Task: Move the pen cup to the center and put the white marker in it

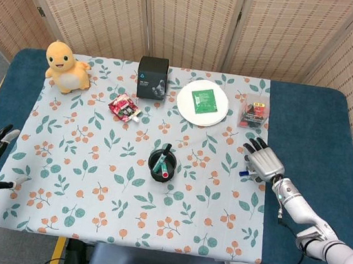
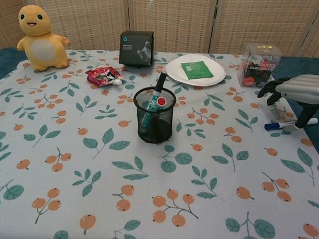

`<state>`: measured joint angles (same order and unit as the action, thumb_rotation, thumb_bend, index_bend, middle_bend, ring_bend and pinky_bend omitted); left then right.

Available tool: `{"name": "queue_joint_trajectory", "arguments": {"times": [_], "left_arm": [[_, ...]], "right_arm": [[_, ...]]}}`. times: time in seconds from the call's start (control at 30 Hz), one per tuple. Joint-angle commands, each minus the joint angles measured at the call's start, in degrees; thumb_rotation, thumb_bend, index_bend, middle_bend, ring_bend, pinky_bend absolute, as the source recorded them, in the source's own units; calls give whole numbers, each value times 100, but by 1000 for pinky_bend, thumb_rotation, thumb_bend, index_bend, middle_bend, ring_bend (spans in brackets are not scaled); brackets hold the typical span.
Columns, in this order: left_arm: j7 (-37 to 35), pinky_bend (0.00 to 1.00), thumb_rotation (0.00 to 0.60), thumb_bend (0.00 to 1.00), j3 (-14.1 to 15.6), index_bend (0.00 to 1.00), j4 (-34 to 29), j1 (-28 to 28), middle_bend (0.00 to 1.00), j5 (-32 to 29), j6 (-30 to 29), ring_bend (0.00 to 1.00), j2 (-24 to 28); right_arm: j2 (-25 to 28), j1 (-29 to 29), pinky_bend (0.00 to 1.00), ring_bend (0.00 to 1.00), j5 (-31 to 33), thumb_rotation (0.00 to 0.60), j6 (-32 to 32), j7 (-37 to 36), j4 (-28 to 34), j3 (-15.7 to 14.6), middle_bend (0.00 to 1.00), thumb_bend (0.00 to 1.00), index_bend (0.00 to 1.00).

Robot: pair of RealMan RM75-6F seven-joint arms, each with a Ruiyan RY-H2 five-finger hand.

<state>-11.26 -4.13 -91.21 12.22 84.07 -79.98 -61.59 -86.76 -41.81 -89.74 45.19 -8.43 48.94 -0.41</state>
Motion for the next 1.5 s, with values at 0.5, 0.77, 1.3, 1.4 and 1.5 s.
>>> {"name": "queue_joint_trajectory", "arguments": {"times": [0.5, 0.77, 1.3, 1.4, 1.5], "left_arm": [[47, 233, 600, 127, -39, 0, 26, -46, 0, -71, -12, 0, -5], [217, 233, 600, 128, -52, 0, -113, -89, 0, -85, -77, 0, 20], [766, 232, 600, 127, -145, 0, -811, -187, 0, -117, -326, 0, 191], [781, 233, 600, 127, -187, 0, -857, -184, 0, -189, -316, 0, 218], [760, 233, 600, 127, -230, 0, -877, -177, 0, -276, -284, 0, 242]], "right_arm": [[-196, -91, 0, 0, 30, 600, -158, 229, -344, -119, 149, 289, 623], [60, -72, 0, 0, 21, 600, 191, 97, -42, -43, 162, 293, 651], [1680, 62, 0, 0, 288, 600, 1299, -1463, 2859, 697, 162, 288, 651], [1640, 63, 0, 0, 414, 600, 1487, -1939, 3094, 928, 162, 285, 651], [1457, 45, 0, 0, 603, 600, 1624, -2377, 3261, 1167, 162, 281, 651]]}}
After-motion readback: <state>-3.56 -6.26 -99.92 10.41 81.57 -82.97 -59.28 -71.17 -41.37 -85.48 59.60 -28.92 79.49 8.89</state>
